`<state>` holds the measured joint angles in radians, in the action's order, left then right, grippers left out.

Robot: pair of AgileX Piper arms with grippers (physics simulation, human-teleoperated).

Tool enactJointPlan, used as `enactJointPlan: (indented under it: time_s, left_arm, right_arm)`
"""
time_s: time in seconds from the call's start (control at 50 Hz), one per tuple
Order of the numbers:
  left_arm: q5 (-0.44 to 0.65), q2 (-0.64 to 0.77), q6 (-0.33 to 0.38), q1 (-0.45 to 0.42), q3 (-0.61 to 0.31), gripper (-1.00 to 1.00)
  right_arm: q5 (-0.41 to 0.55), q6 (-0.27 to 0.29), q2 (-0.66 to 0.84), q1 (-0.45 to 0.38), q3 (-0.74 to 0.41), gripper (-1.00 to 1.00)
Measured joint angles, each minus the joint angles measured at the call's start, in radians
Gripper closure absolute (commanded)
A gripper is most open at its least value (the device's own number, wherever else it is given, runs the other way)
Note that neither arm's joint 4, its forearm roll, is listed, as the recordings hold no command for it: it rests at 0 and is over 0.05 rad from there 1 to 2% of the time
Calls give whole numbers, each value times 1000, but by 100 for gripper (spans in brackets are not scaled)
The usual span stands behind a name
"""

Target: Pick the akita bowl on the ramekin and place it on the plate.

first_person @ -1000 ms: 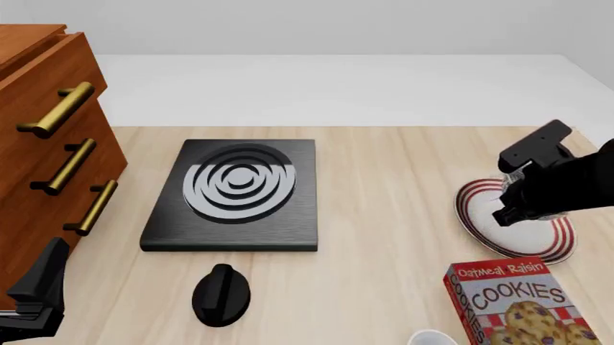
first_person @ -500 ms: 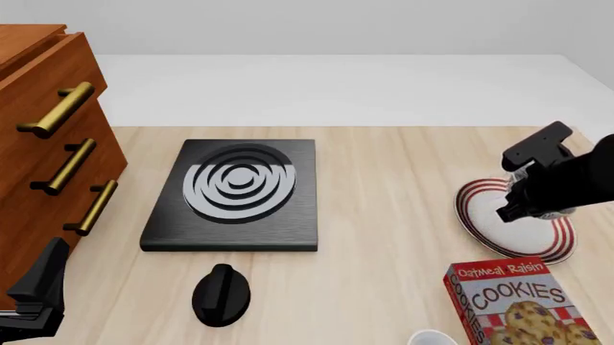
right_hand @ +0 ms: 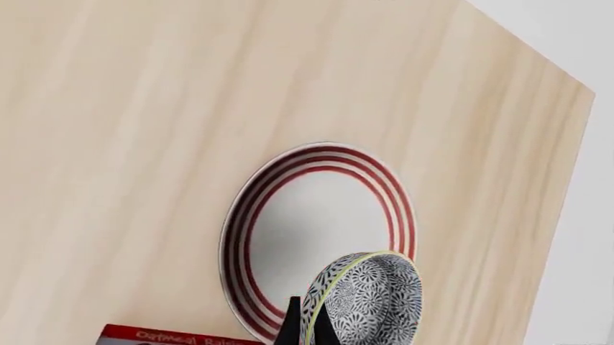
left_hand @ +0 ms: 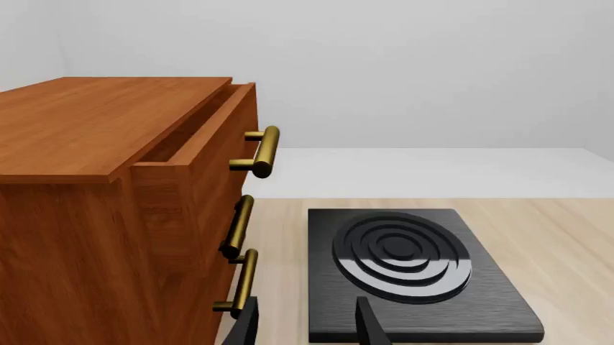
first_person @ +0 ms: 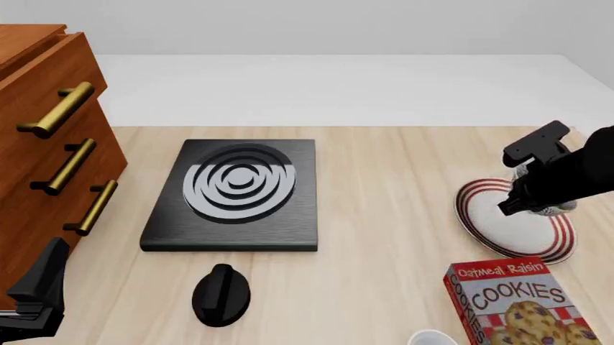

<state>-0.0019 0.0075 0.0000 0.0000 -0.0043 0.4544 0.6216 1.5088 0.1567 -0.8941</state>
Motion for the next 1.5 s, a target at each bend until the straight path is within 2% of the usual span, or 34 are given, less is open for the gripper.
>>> enactJointPlan:
  time_s: [0.52, 1.02, 1.46, 1.48, 1.5]
  left_arm:
    - [0, 0, 0, 0, 0, -100]
    - [0, 0, 0, 0, 0, -100]
    - [0, 0, 0, 0, 0, -100]
    - [0, 0, 0, 0, 0, -100]
    - [0, 0, 0, 0, 0, -100]
  right_arm:
    - [-18, -4, 125, 14, -94, 100]
    - [-106, -16, 232, -12, -64, 100]
    - [-141, -28, 284, -27, -61, 100]
    - [-142, -29, 284, -27, -60, -100]
    - [-142, -30, 284, -27, -60, -100]
